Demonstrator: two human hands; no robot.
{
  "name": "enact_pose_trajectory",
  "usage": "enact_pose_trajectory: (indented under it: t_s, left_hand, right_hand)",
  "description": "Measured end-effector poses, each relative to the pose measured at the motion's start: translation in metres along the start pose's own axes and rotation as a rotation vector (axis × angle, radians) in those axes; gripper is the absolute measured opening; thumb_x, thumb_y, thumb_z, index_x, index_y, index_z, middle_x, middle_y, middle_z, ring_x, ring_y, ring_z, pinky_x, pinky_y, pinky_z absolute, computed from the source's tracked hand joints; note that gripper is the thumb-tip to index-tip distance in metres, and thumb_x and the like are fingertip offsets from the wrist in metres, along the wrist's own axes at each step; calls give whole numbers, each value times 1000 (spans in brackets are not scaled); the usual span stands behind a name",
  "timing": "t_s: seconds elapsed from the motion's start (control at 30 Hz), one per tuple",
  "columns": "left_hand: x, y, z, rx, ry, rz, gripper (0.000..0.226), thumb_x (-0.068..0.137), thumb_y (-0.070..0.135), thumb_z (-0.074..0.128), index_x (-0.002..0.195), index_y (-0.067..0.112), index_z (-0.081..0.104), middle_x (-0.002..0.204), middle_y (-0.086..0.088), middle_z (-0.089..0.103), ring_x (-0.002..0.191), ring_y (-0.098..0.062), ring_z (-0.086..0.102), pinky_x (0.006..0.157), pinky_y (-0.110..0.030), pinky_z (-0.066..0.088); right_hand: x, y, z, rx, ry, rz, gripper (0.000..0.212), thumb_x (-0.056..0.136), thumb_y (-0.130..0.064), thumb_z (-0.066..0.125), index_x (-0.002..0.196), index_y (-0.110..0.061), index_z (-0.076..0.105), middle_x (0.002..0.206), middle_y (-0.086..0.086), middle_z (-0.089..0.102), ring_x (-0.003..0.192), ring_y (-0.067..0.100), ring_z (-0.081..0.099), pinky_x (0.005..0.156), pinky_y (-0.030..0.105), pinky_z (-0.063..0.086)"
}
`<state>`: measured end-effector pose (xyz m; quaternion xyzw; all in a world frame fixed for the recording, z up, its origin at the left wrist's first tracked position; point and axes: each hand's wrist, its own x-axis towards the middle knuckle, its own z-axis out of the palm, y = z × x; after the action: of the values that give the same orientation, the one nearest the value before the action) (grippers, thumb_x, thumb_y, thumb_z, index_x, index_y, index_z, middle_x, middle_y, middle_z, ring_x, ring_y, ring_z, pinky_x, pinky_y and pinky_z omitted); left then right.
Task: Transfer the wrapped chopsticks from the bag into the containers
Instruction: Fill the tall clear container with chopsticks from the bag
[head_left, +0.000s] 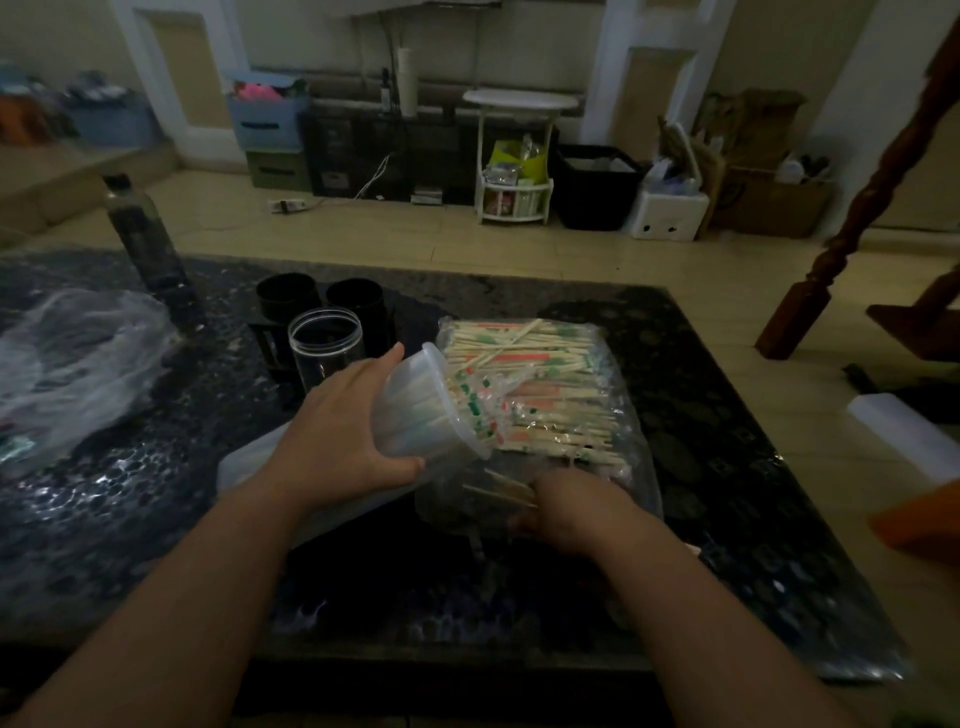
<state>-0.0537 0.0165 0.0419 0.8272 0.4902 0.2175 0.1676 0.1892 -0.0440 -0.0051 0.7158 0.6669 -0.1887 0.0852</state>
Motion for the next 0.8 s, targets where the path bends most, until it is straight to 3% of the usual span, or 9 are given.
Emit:
enact_pose_trajectory:
  t_s: [0.17, 0.47, 0.57, 0.67, 0.73, 0.8]
  left_hand:
    - [1, -5, -3, -56, 31, -9, 122, 45, 68, 63, 153, 31, 21, 150, 3, 36, 134, -19, 37, 108, -39, 35]
    - [-3, -4, -9, -126, 93, -26, 125, 42, 66, 68, 153, 31, 22, 150, 4, 37, 133, -17, 38, 104, -36, 35]
    - [-3, -7, -9, -137, 103, -27, 122, 48, 61, 77, 153, 31, 24, 151, 5, 37, 134, -16, 38, 103, -35, 35]
    - [-1, -8, -8, -151, 100, -16, 122, 47, 66, 74, 153, 31, 24, 151, 6, 37, 133, -15, 39, 102, -34, 36]
    - [0, -7, -6, -152, 93, -16, 123, 45, 64, 72, 153, 32, 24, 151, 6, 38, 133, -16, 40, 102, -34, 36]
    - [0, -7, -4, -136, 83, -9, 124, 43, 63, 72, 153, 32, 23, 150, 5, 38, 133, -17, 39, 105, -36, 36]
  right_hand:
    - [-12, -5, -16, -43, 81, -8, 40, 89, -50, 55, 121, -26, 62, 115, 8, 66, 103, 29, 63, 84, 36, 48]
    - [-50, -28, -58, -161, 328, -150, 32, 89, -47, 51, 107, -23, 62, 108, 7, 66, 101, 31, 61, 73, 34, 41]
    - [-58, -34, -69, -174, 580, -241, 34, 89, -52, 49, 96, -23, 64, 95, 2, 66, 91, 27, 62, 68, 33, 40]
    - [-52, -27, -64, -60, 971, -382, 31, 92, -44, 50, 74, -22, 60, 72, 1, 61, 65, 25, 56, 58, 33, 40]
    - [-44, -21, -60, -15, 1193, -438, 34, 97, -35, 49, 69, -18, 59, 71, 2, 58, 66, 22, 49, 62, 33, 32]
    - [-38, -19, -57, -14, 1288, -427, 34, 98, -32, 49, 70, -14, 59, 78, 5, 57, 69, 23, 46, 64, 32, 30]
